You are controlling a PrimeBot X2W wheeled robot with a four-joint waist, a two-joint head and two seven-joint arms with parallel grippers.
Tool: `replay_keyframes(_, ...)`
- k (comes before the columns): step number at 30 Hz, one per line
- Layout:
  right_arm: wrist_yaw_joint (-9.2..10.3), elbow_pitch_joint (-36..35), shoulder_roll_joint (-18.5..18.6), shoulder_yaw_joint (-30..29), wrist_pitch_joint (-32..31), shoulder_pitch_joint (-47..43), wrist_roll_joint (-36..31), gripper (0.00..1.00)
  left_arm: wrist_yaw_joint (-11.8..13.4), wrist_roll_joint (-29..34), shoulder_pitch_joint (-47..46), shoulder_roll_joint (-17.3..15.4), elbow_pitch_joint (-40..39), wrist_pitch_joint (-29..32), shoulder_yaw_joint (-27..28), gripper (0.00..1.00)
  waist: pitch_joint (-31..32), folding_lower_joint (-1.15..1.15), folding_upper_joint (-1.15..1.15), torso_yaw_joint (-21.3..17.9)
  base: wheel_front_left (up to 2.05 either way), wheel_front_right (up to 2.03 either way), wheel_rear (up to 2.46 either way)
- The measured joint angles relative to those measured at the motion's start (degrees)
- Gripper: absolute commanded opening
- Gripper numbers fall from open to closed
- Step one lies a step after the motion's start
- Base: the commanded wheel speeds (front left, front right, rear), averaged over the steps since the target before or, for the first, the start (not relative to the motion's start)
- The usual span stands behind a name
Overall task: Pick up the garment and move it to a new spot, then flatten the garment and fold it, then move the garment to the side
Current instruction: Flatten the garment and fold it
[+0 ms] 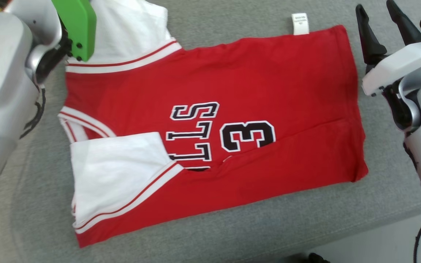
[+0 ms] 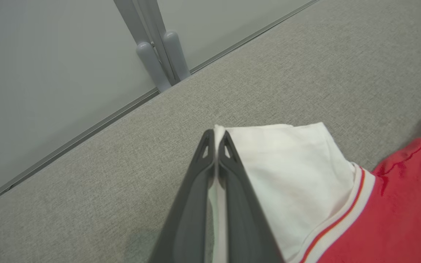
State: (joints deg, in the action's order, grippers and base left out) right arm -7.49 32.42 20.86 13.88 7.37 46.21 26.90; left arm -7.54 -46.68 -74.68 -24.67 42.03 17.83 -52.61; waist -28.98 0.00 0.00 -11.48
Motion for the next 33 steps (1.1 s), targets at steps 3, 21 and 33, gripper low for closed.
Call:
replay_keyframes(3, 0.00, 2.3, 2.7, 1.8, -3.1, 0.0, 1.0, 1.00, 0.0, 0.0, 2.7, -0.2, -1.9, -3.5, -0.5, 0.00, 1.4, 0.00, 0.00, 2.5, 0.00, 0.00, 0.00)
replay_keyframes(21, -0.01, 15.9, 9.2, 9.4, -11.0, 2.5, 6.5, 1.00, 2.1, 2.9, 9.3, 1.1, -12.3, -10.8, -4.1, 0.00, 4.1, 0.00, 0.00, 12.7, 0.00, 0.00, 0.00)
replay_keyframes(33, -0.01, 22.2, 8.9, 13.5, -10.2, 4.3, 9.2, 1.00, 2.7, 2.9, 10.0, 0.6, -13.6, -10.3, -4.7, 0.00, 4.5, 0.00, 0.00, 12.1, 0.00, 0.00, 0.00)
